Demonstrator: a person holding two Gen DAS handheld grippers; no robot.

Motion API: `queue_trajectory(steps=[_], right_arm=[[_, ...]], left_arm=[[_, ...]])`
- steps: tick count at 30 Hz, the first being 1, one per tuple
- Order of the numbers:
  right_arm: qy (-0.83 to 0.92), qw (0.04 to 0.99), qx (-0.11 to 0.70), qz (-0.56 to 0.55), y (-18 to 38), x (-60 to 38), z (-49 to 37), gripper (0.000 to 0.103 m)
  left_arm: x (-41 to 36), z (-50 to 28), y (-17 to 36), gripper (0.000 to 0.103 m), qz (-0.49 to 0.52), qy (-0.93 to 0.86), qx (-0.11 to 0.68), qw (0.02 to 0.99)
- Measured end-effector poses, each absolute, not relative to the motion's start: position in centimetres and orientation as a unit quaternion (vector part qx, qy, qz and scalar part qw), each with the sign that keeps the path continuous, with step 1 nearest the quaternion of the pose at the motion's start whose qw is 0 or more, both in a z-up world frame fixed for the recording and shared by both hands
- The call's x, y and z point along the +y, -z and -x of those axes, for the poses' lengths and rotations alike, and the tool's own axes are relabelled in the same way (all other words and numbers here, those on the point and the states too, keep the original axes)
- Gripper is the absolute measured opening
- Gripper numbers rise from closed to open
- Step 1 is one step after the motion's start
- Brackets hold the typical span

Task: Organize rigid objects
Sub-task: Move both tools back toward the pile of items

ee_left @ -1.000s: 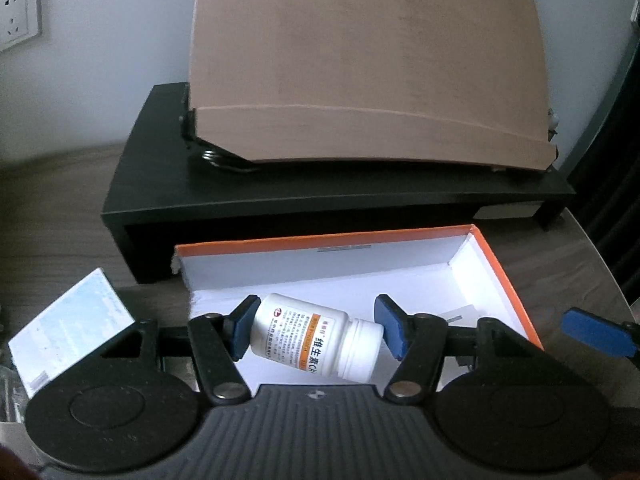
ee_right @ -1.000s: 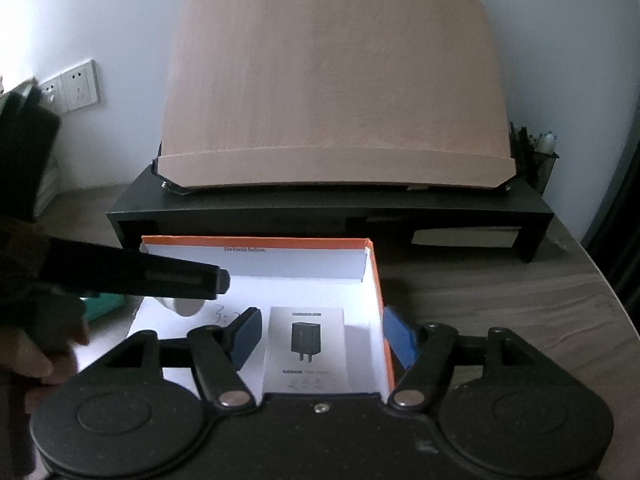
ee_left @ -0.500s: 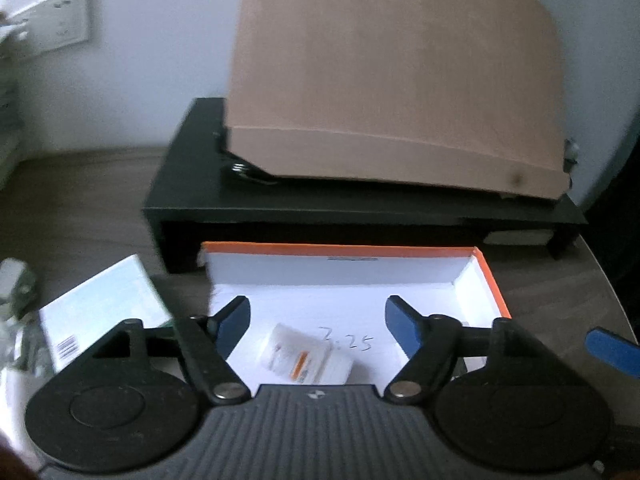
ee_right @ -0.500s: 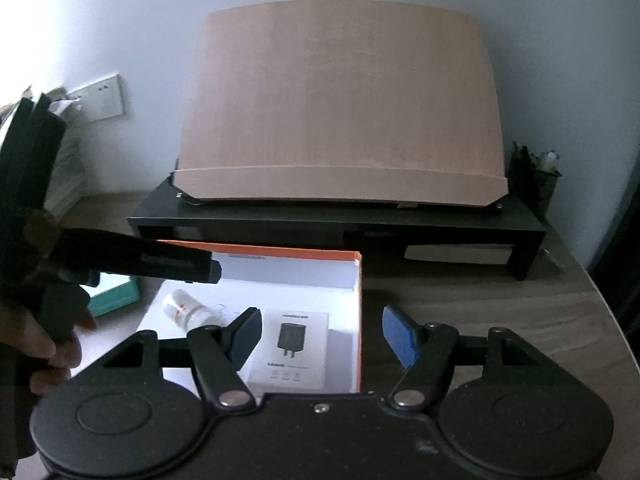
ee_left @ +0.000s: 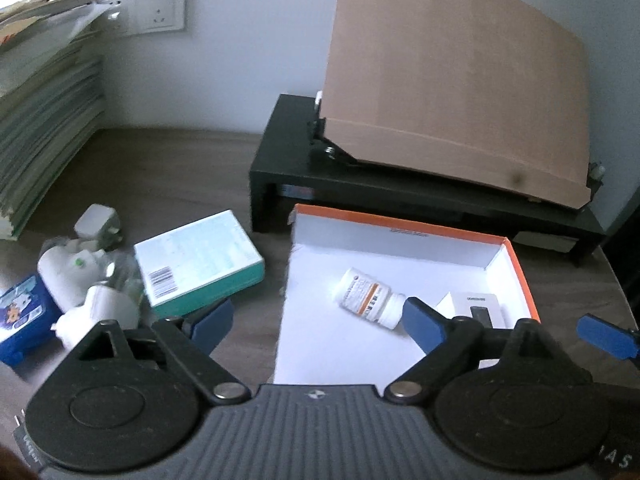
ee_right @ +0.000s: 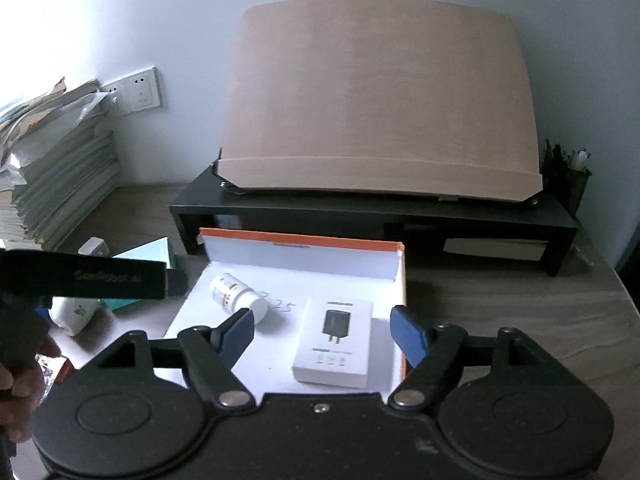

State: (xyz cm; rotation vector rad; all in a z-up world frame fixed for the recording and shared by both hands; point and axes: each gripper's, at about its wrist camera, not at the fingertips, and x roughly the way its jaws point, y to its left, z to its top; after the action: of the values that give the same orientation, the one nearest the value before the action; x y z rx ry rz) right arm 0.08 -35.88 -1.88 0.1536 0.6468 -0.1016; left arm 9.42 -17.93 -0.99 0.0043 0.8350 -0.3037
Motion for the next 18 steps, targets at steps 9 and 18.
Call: queue_trajectory(steps=[9,18], right_arm=[[0.042,0.939,0.332,-0.075,1.1,-30.1,-0.1,0.09],[0.027,0.939,0.336,-0.069,0.8,-23.5,-0.2,0.09]], left_arm=[[-12.6,-8.0,0.7,0.095,0.009,0.154,0.404,0.902],[-5.3,-7.6,0.6,0.095,0.024,0.131,0.401,0.906]])
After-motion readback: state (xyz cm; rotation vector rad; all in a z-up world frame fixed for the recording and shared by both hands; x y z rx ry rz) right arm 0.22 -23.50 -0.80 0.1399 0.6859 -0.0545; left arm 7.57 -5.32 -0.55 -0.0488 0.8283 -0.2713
